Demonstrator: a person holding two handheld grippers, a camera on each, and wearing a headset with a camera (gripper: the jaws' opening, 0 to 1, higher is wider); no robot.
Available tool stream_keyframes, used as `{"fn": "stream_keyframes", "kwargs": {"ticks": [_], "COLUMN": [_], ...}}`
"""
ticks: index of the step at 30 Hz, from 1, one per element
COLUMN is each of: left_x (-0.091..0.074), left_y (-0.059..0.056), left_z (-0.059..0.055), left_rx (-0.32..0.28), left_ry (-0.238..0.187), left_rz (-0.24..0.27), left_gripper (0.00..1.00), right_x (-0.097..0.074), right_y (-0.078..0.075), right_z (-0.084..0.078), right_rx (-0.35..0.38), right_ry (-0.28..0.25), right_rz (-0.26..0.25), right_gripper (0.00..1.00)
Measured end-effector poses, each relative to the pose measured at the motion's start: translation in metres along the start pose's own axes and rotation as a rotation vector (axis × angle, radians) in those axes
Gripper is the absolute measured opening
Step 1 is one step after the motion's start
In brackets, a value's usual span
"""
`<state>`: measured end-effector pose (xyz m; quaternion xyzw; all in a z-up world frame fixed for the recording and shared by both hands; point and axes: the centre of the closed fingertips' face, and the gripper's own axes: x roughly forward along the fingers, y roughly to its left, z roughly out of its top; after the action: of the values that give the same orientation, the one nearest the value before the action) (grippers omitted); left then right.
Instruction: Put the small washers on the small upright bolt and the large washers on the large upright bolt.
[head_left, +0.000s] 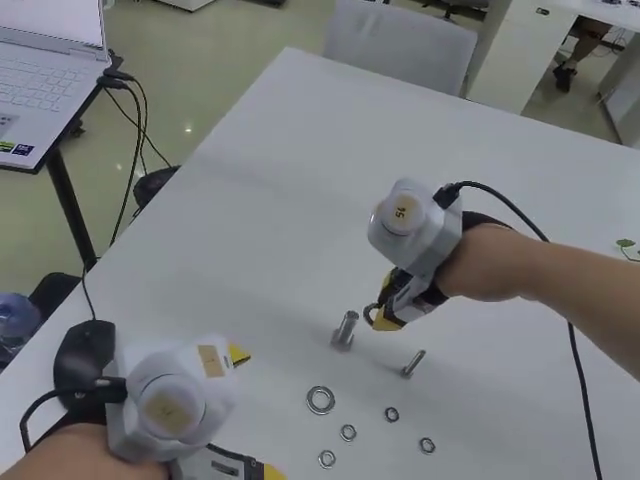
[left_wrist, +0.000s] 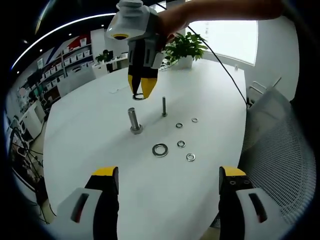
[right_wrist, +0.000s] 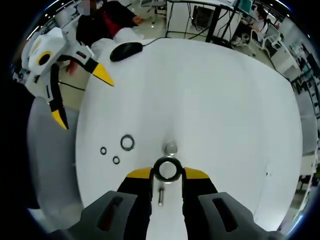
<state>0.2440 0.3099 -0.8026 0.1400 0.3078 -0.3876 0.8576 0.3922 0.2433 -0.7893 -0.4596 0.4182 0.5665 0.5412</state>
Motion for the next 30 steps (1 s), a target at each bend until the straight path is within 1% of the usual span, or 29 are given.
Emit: {"fn": "stream_keyframes", "kwargs": {"ticks": [2, 5, 7, 11, 14, 15, 18, 21, 24, 26, 30], "left_x": [0.0, 0.002, 0.004, 0.007, 0.008, 0.008, 0.009, 0.01, 0.009, 0.009, 0.008], "left_y": [0.001, 0.002, 0.0, -0.005, -0.006, -0.008, -0.009, -0.009, -0.009, -0.009, -0.008], "left_z": [0.001, -0.002, -0.004, -0.004, -0.005, -0.005, -0.006, -0.007, -0.006, -0.006, -0.008], "left_rx": [0.006, 0.01, 0.015, 0.02, 0.019, 0.015, 0.019, 0.01, 0.001, 0.01, 0.006], "left_ry": [-0.008, 0.006, 0.013, 0.011, 0.016, 0.017, 0.017, 0.016, 0.005, 0.001, 0.008], "left_rz": [0.006, 0.003, -0.005, -0.016, -0.02, -0.027, -0.027, -0.029, -0.029, -0.029, -0.029], "left_gripper": [0.86, 0.86, 0.87, 0.91, 0.91, 0.91, 0.93, 0.94, 0.95, 0.95, 0.95], "right_x": [0.001, 0.005, 0.007, 0.011, 0.013, 0.014, 0.018, 0.021, 0.023, 0.026, 0.031], "right_y": [0.0, -0.002, -0.002, -0.002, -0.003, -0.003, -0.003, -0.002, -0.002, -0.003, -0.002], "right_z": [0.003, 0.008, 0.01, 0.014, 0.016, 0.016, 0.016, 0.016, 0.018, 0.018, 0.016], "right_rx": [-0.001, -0.006, -0.009, -0.02, -0.02, -0.021, -0.024, -0.032, -0.032, -0.034, -0.041], "right_ry": [-0.003, -0.002, -0.001, 0.005, 0.007, 0.009, 0.015, 0.022, 0.023, 0.026, 0.042], "right_rz": [0.002, 0.003, 0.006, 0.009, 0.012, 0.013, 0.014, 0.021, 0.021, 0.018, 0.021], "right_gripper": [0.22, 0.22, 0.22, 0.22, 0.22, 0.22, 0.22, 0.22, 0.22, 0.22, 0.22]}}
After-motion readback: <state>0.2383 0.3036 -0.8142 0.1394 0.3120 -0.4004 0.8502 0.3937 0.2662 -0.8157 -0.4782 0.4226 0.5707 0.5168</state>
